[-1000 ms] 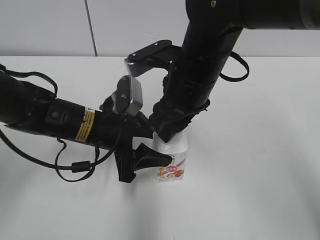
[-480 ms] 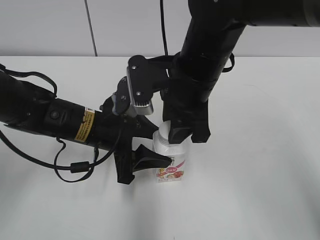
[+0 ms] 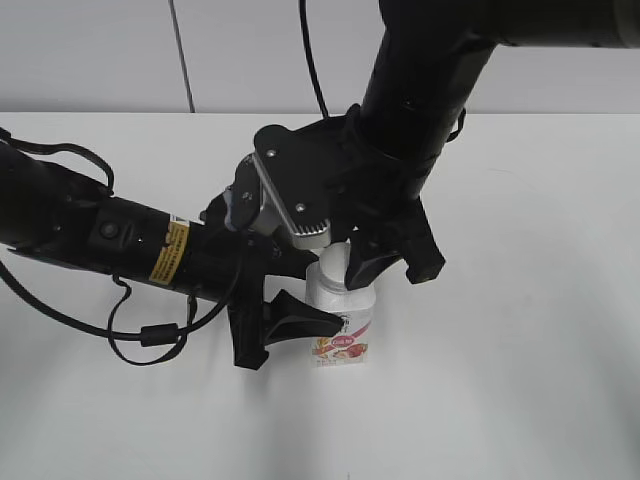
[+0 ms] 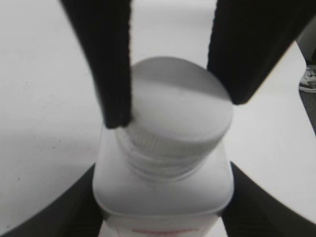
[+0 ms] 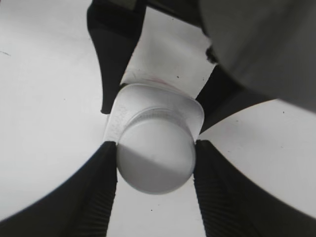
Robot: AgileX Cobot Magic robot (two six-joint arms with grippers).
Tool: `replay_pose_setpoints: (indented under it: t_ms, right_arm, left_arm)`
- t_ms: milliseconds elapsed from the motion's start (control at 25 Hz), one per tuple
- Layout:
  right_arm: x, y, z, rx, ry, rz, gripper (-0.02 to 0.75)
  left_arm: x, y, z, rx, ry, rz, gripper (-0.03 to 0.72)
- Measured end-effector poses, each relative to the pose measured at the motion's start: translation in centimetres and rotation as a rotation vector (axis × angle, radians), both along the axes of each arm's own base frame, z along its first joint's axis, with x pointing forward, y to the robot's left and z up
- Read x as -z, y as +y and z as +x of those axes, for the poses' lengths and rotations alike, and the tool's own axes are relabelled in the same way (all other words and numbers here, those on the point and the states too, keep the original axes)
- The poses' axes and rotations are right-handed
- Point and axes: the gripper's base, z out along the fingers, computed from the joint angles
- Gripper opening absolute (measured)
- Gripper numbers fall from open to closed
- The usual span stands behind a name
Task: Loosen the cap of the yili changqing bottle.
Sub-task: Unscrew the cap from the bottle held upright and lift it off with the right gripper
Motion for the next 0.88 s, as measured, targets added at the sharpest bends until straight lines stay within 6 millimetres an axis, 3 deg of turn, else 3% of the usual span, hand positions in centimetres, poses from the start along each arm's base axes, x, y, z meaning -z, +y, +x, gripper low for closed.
replay_pose_setpoints:
  t_ms: [240,560,680,880]
  right_arm:
    - [-1.0,-0.4,-0.8,0.030,0.049,-0.002,0.383]
    - [-3.8,-1.7,-1.2,0.192,0.030,0.030,0.383]
    - [-4.4,-3.2,-0.4,0.335,0.044,0.031,0.383]
    - [-4.5,-7.8,2.3,0.584,0.095,0.014,0.383]
  left_arm:
    - [0.0,0.0,0.0,-0.002,0.002,0.000,0.421]
    - [0.0,0.1,0.1,-0.010,-0.002,0.009,0.421]
    - [0.0,0.1,0.1,-0.013,-0.004,0.012,0.421]
    - [-0.1,0.0,0.3,-0.039,0.002,0.001,0.421]
